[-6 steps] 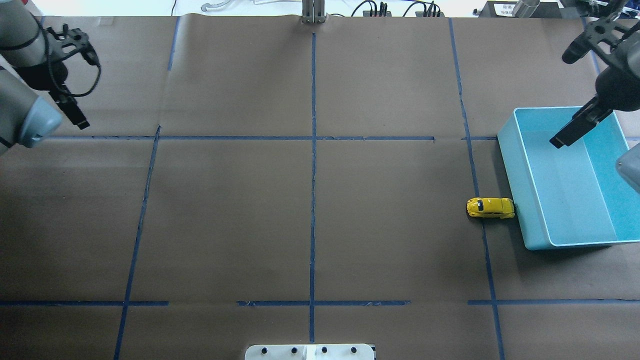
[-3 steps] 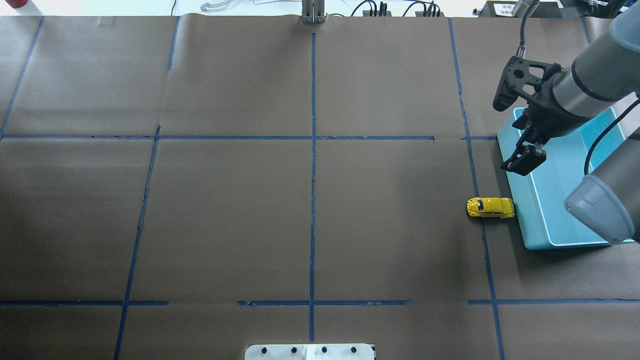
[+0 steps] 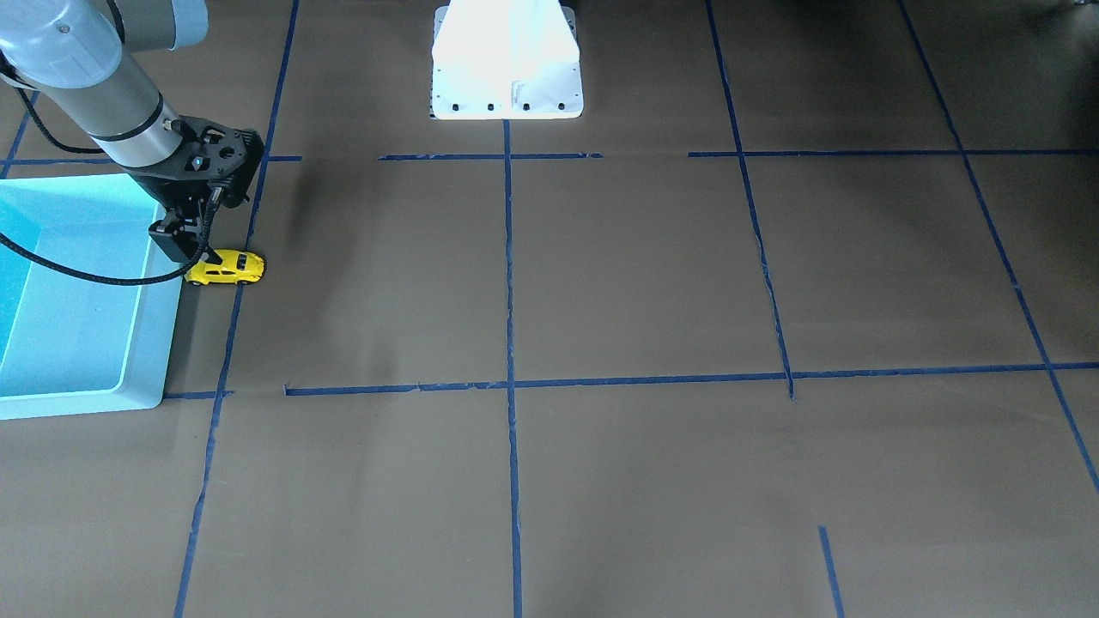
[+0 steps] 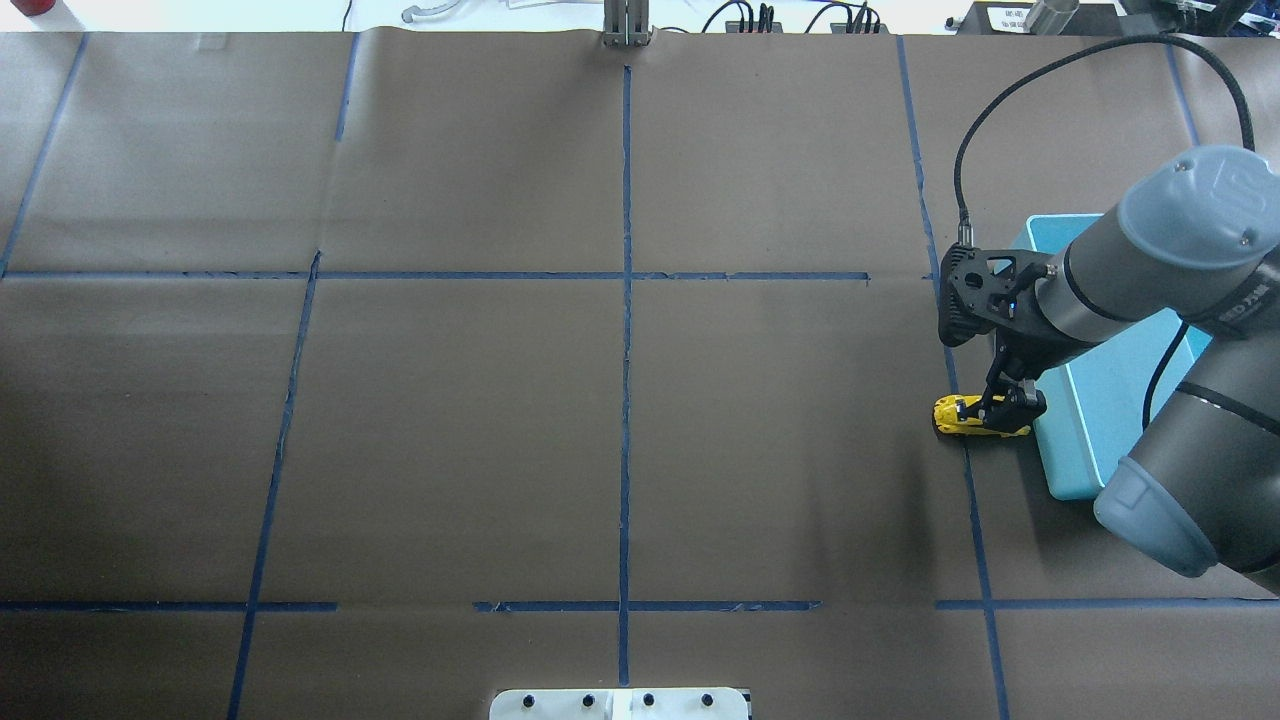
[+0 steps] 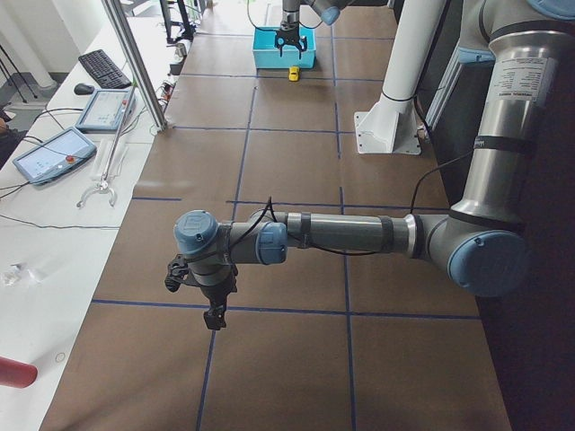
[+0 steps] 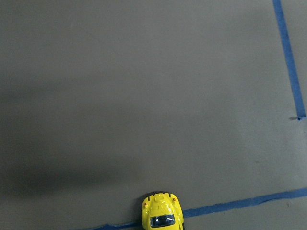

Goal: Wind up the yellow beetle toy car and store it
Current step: 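Lower the right gripper onto the car beside the bin and grasp it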

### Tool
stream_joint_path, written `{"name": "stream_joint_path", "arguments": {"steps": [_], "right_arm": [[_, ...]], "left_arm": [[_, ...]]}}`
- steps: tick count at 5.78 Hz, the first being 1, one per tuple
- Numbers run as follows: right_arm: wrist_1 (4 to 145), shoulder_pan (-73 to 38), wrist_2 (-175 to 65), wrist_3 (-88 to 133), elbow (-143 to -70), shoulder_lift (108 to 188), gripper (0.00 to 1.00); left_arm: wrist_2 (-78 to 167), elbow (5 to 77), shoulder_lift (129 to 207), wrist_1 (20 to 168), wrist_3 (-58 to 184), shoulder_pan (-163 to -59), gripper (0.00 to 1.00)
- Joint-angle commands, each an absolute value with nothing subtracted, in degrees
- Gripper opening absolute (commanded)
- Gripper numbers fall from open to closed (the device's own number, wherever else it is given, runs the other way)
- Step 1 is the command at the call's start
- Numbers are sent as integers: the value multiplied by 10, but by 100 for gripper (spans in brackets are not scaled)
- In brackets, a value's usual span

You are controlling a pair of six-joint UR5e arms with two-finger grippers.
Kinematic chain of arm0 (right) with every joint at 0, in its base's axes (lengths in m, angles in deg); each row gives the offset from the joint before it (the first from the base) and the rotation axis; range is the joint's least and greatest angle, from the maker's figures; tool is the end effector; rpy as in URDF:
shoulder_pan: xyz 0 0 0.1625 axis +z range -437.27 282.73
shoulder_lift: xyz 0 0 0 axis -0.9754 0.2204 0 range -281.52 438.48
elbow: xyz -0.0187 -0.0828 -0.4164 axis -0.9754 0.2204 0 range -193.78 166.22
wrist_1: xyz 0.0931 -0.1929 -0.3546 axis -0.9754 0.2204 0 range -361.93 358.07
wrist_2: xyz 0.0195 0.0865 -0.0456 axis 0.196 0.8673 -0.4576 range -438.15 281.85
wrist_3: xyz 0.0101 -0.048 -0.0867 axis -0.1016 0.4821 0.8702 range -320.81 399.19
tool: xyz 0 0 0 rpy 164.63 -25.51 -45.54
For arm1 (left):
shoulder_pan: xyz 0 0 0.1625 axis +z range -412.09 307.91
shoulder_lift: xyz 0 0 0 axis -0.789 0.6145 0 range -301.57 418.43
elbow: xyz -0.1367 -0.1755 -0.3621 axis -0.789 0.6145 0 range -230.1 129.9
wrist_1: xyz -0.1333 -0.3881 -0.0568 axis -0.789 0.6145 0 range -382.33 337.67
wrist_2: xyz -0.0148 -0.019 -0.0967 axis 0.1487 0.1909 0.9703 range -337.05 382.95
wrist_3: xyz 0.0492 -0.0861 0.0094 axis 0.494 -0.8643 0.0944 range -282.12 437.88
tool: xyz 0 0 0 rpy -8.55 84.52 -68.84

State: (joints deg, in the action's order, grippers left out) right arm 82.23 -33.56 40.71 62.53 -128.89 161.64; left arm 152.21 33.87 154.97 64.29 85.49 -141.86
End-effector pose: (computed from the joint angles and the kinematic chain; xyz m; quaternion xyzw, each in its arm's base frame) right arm -0.3139 -0.4179 0.3847 0.2605 -0.2935 -0.5894 0.7062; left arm -0.0681 -0.5365 0.6632 -0.0019 0.3366 0.0559 0.9400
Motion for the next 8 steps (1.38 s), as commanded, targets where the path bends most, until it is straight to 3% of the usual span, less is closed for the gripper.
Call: {"name": "stream_joint_path", "arguments": {"steps": [1, 8], "right_arm": [[726, -349, 395, 675, -1247, 1662, 100], [717, -367, 394, 683, -1192, 1644, 100]], "left_arm": [[1557, 338, 1529, 643, 841, -1419, 100], [1564, 342, 1533, 652, 838, -1419, 100]]}}
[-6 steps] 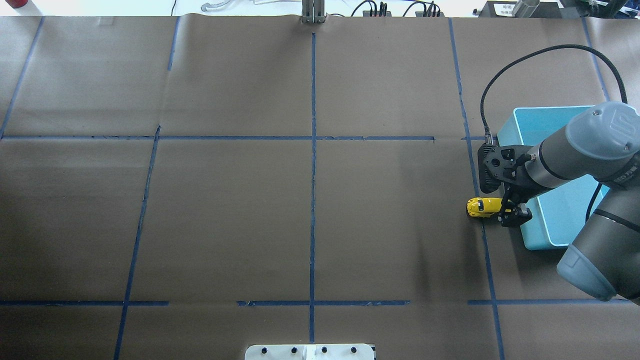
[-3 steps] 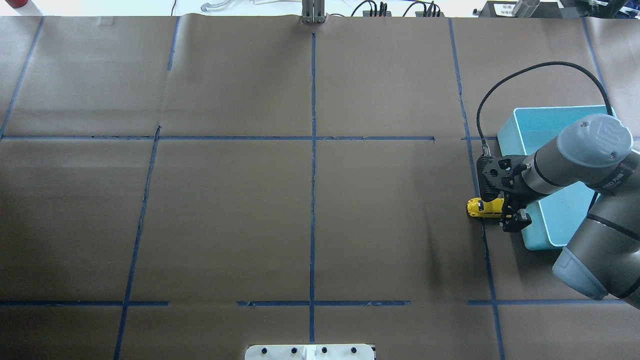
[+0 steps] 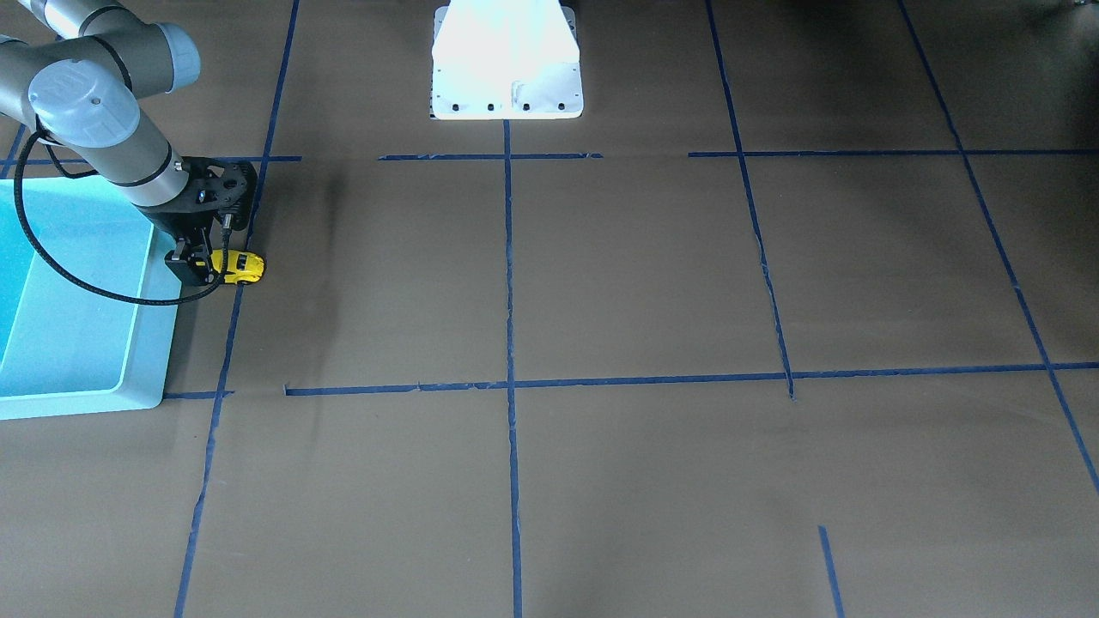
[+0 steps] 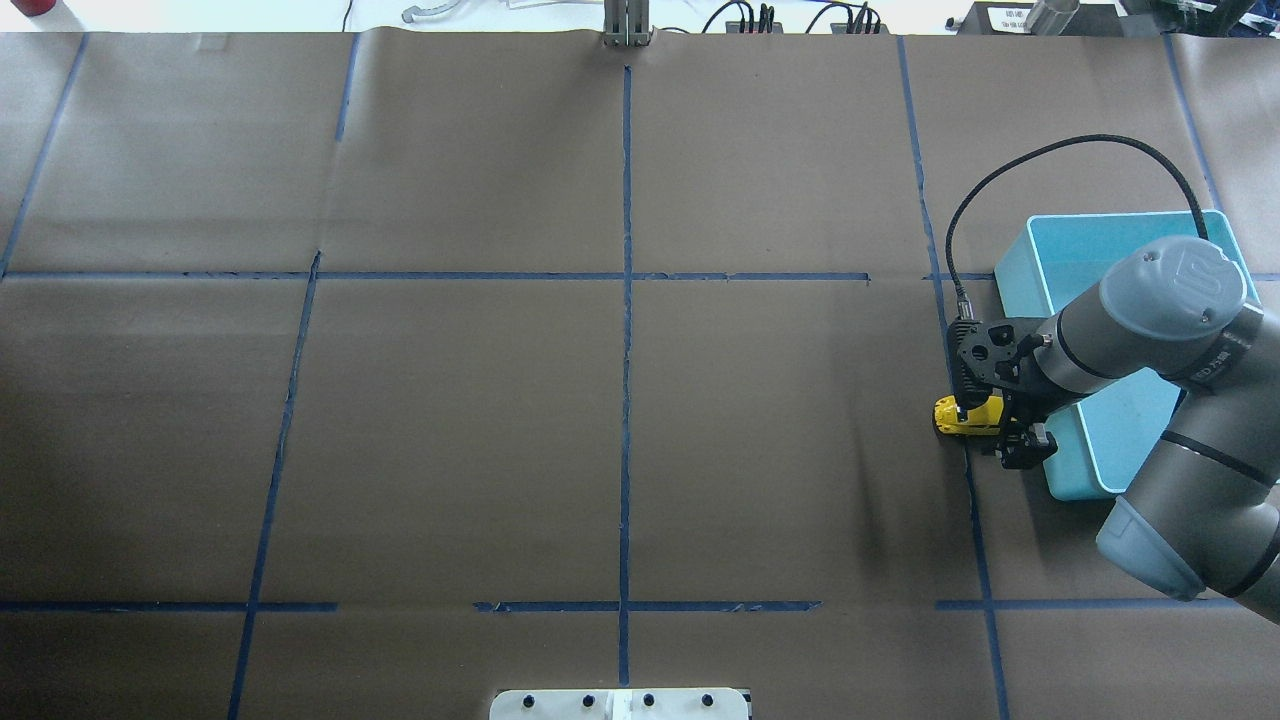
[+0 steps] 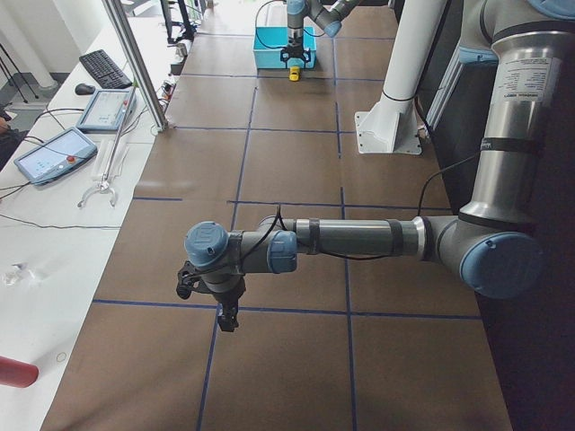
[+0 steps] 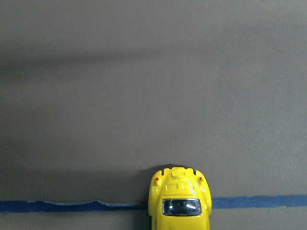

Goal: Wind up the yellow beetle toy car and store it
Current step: 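Lift the car off the table with the right gripper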

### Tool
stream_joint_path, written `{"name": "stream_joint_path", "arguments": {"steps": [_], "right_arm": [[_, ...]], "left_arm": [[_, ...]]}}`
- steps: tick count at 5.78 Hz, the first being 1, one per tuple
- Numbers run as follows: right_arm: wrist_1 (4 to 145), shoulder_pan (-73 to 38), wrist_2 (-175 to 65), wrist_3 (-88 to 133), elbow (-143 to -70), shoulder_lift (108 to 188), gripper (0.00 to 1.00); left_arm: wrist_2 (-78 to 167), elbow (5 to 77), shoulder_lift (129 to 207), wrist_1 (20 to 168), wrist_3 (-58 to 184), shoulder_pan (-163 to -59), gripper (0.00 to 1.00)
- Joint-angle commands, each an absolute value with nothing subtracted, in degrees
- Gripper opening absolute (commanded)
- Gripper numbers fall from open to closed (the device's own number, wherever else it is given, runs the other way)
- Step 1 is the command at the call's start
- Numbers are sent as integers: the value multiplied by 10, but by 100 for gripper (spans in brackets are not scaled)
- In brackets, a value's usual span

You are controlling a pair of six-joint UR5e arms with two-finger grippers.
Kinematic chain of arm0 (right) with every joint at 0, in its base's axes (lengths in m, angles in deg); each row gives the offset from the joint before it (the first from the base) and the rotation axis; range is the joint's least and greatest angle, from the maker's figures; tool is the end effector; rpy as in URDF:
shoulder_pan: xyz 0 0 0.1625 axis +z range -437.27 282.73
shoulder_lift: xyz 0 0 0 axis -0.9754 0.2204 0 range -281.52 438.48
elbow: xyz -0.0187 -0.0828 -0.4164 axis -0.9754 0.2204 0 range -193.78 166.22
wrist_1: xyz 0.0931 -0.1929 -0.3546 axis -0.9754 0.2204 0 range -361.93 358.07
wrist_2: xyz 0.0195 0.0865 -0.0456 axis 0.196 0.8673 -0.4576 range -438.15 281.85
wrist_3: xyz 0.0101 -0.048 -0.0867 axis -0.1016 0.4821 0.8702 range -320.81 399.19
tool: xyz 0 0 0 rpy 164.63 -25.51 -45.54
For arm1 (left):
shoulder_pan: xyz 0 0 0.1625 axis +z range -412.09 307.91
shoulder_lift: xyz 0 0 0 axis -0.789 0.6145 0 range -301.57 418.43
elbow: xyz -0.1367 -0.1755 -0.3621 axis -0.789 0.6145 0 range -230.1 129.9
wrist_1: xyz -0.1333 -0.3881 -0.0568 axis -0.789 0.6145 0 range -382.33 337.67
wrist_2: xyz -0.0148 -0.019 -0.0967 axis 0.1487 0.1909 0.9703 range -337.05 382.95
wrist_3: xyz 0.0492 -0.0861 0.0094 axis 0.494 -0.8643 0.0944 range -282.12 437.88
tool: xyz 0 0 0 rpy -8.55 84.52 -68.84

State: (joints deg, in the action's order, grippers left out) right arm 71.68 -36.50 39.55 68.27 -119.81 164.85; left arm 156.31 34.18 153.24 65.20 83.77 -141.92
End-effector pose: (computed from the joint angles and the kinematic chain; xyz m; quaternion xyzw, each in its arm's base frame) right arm -0.3437 -0.4111 0.4673 0.2560 -0.2767 -0.6404 0.6691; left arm -0.0634 -0.5232 0.6704 -0.0089 0.3701 0.0382 0.9281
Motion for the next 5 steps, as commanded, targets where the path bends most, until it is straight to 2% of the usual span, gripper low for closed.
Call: {"name": "stream_joint_path", "arguments": {"steps": [1, 4, 5], "right_arm": [[716, -369, 394, 683, -1186, 1644, 100], [716, -374, 393, 683, -1174, 1644, 97], [716, -374, 394, 683, -1175, 1644, 45]], "left_arm": [[1564, 342, 1531, 652, 839, -1419, 100], [1565, 342, 1530, 652, 839, -1419, 100], [1565, 342, 1530, 652, 839, -1419, 100]]}}
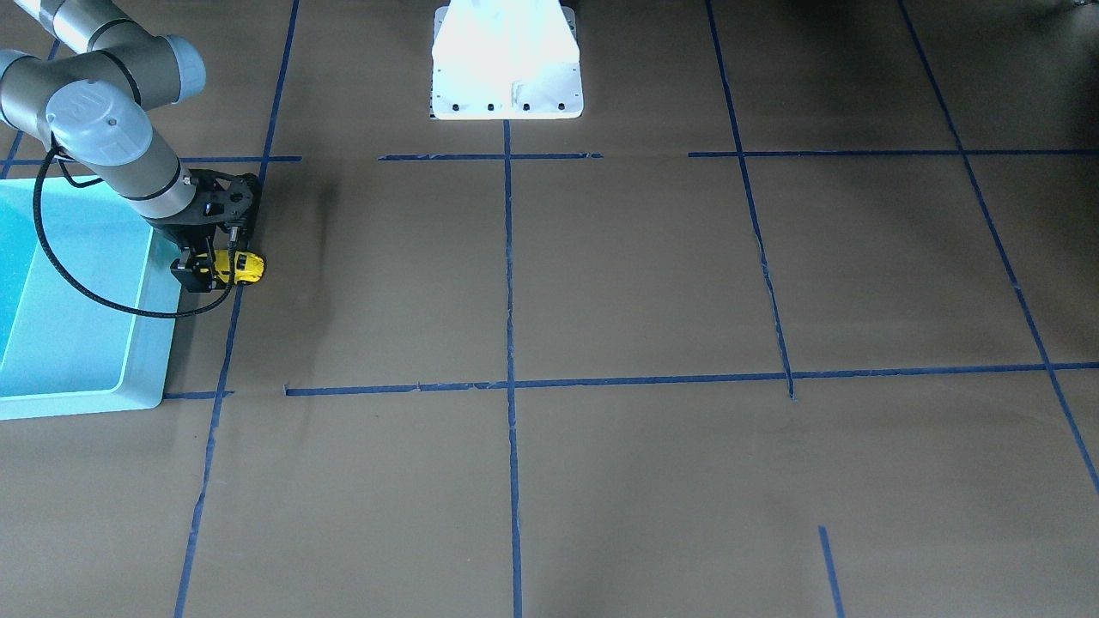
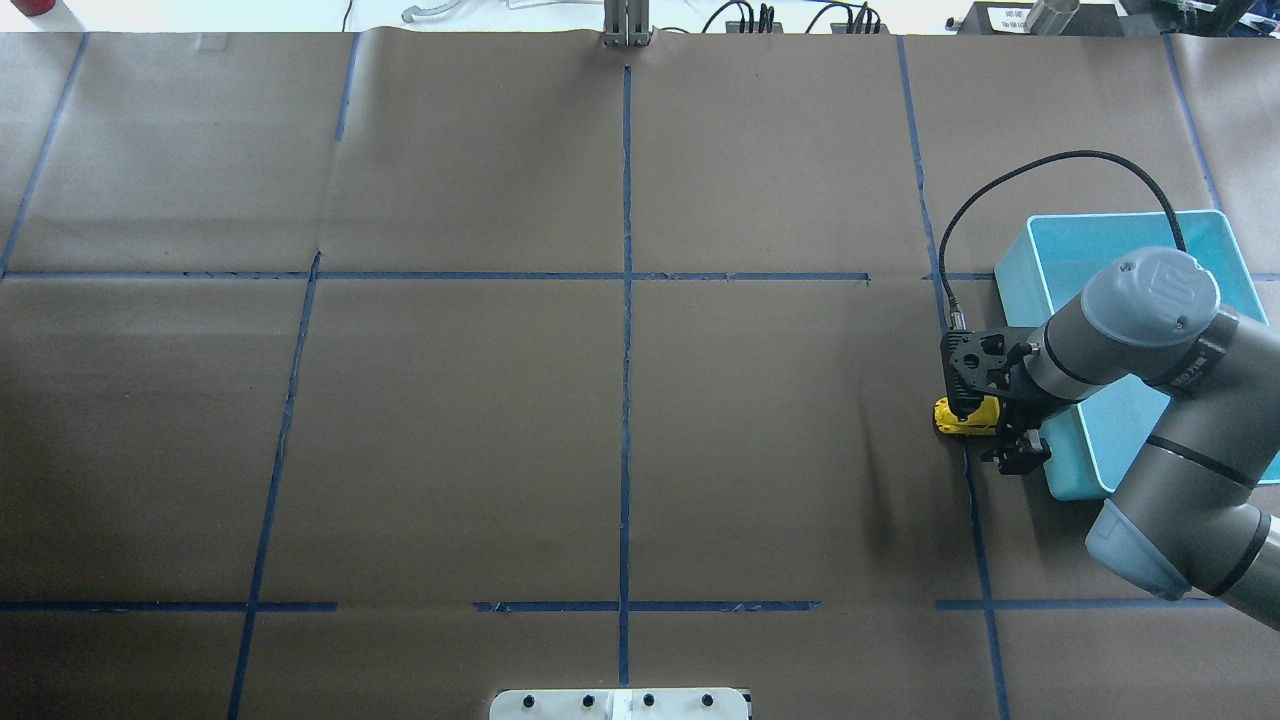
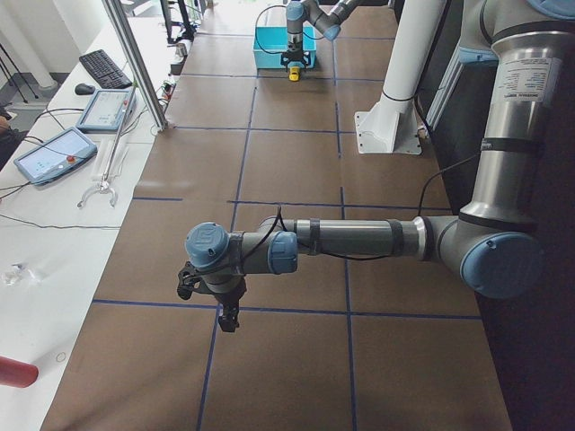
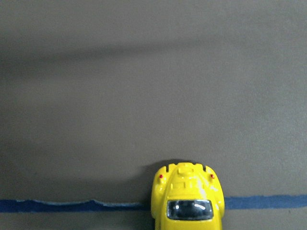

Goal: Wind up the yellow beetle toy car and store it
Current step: 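Lift the car off the table with the right gripper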

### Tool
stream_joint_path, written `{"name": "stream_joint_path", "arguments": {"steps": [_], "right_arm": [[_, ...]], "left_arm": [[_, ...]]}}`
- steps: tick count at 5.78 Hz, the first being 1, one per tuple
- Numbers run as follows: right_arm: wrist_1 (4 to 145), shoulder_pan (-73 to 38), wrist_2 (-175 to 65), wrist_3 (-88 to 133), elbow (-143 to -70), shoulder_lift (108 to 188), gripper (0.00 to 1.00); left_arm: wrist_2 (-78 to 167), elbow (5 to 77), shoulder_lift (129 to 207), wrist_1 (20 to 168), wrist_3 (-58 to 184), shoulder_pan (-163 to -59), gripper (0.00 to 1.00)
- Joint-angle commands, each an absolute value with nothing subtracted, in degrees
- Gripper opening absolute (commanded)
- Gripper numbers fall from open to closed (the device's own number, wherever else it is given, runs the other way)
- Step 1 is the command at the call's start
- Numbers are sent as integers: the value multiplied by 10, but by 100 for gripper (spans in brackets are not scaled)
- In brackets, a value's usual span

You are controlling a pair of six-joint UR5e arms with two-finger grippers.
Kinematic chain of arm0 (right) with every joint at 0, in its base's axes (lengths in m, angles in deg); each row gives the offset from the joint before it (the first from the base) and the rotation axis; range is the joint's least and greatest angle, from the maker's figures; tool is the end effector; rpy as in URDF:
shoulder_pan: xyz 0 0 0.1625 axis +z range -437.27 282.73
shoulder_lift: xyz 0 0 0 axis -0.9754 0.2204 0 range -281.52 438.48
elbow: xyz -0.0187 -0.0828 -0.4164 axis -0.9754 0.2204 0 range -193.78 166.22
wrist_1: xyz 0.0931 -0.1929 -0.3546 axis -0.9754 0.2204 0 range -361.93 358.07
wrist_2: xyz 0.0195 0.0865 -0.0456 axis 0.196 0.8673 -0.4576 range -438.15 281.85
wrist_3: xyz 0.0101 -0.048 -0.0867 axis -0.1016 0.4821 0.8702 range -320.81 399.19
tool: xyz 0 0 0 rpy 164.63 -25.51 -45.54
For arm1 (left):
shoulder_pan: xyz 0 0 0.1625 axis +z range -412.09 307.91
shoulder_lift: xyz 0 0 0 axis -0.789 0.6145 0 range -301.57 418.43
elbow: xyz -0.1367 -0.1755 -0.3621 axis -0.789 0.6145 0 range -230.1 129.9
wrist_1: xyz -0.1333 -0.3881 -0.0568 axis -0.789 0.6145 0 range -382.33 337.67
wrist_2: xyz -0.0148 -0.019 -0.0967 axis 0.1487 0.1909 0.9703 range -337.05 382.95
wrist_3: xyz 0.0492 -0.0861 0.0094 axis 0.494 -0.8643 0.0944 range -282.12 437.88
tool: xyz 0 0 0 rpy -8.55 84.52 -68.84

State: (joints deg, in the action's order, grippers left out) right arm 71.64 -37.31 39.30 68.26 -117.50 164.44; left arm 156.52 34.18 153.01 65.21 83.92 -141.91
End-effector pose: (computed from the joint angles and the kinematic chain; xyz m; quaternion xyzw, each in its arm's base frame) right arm -0.3545 -0.4109 0.4838 0.2395 -0.2750 -0.6451 0.6715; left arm -0.0630 -0.5212 0.6722 -0.0102 0.3719 0.0387 0.9274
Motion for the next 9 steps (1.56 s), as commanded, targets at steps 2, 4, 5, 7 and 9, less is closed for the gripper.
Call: {"name": "stream_joint_path", "arguments": {"steps": [2, 4, 5, 7, 9], "right_arm": [[725, -373, 395, 689, -1186, 1637, 0], [810, -368, 399, 688, -1220, 1596, 0], [912, -356, 399, 688, -1252, 1537, 0], [960, -311, 401, 712, -1307, 1534, 0], [959, -223, 447, 853, -1315, 1621, 0]], "left_arm": [[1565, 342, 1530, 652, 839, -1419, 100], [1565, 342, 1530, 652, 839, -1419, 100], [1565, 342, 1530, 652, 839, -1419, 100], [1565, 342, 1530, 652, 839, -1419, 100], [1565, 342, 1530, 652, 839, -1419, 100]]}}
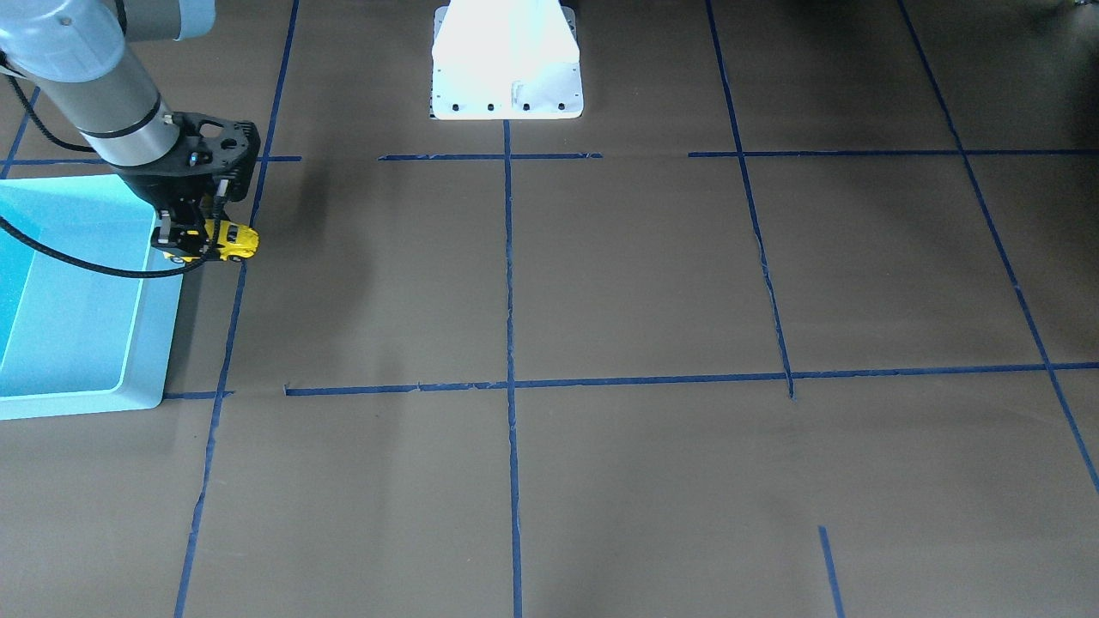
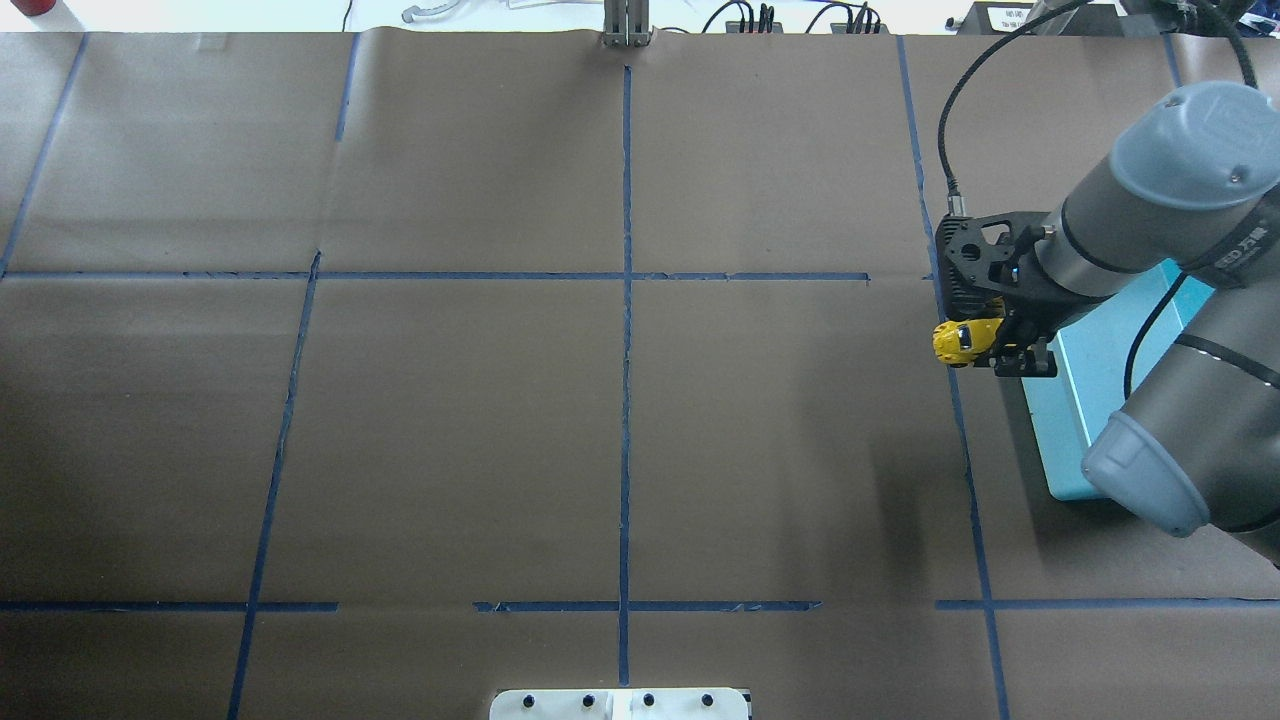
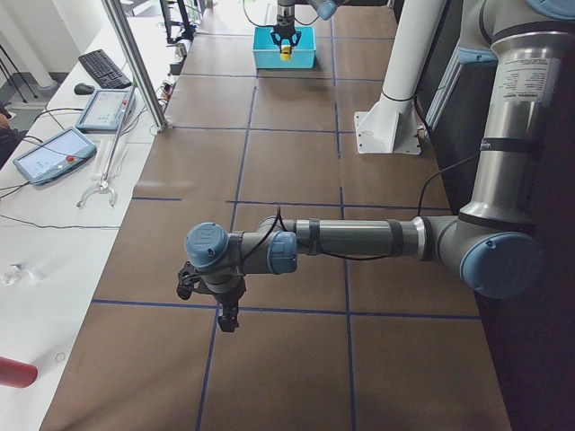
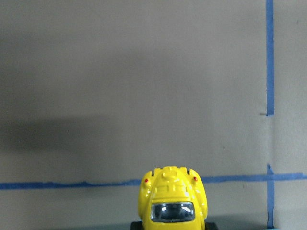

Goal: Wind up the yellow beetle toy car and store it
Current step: 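Lift the car off the table with the right gripper, then carry the car over the blue bin with the right gripper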

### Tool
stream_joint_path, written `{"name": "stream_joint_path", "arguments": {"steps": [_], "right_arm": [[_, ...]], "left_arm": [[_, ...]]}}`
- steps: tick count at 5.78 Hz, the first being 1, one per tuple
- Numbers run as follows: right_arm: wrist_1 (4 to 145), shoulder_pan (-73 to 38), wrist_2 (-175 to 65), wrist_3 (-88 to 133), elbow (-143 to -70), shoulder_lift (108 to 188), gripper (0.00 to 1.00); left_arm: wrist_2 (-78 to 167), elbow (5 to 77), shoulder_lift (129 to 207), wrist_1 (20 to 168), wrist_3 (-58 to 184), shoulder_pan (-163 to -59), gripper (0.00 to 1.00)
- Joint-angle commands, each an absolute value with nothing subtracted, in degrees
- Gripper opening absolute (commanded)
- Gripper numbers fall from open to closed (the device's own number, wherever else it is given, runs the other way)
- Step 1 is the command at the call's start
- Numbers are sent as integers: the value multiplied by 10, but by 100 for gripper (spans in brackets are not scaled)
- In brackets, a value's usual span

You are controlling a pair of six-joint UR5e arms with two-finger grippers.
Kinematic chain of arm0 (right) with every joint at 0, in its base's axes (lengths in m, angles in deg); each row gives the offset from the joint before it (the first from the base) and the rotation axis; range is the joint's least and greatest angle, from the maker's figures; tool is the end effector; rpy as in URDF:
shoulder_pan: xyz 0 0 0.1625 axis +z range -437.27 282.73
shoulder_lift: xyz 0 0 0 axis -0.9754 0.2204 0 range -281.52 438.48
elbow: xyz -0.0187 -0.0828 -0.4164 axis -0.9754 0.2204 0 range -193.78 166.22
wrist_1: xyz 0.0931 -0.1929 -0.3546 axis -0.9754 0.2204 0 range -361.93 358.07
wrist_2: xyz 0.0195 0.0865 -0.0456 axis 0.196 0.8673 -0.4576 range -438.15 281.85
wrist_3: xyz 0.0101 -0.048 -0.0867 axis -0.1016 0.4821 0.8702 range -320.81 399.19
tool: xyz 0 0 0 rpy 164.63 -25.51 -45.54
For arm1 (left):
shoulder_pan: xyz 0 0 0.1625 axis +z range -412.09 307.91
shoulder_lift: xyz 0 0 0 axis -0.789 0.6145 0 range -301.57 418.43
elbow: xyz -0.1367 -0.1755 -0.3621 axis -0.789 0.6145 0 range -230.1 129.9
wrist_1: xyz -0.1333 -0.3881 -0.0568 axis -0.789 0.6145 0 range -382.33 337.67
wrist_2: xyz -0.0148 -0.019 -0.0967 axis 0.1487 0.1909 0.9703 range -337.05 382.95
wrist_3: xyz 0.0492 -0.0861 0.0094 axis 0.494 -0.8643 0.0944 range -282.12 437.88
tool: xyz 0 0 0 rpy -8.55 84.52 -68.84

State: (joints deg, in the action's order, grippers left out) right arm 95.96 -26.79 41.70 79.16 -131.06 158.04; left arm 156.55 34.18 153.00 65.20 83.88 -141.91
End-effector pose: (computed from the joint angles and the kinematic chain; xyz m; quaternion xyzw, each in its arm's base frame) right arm -0.2643 -0.4519 0.3658 0.2497 -0.2479 -0.6480 0.6755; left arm -0.0630 -0.5211 0.6723 -0.0104 0.3722 0.0383 0.9273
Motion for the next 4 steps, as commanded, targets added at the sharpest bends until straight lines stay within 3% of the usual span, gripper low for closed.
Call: {"name": "stream_joint_path", "arguments": {"steps": [1, 4], "right_arm": [[957, -172, 457, 924, -1311, 1663, 0], [956, -135, 463, 966, -1275, 1683, 0]], "left_arm": [[1566, 342, 1529, 652, 838, -1419, 100], [1566, 342, 1530, 652, 839, -1419, 100]]}}
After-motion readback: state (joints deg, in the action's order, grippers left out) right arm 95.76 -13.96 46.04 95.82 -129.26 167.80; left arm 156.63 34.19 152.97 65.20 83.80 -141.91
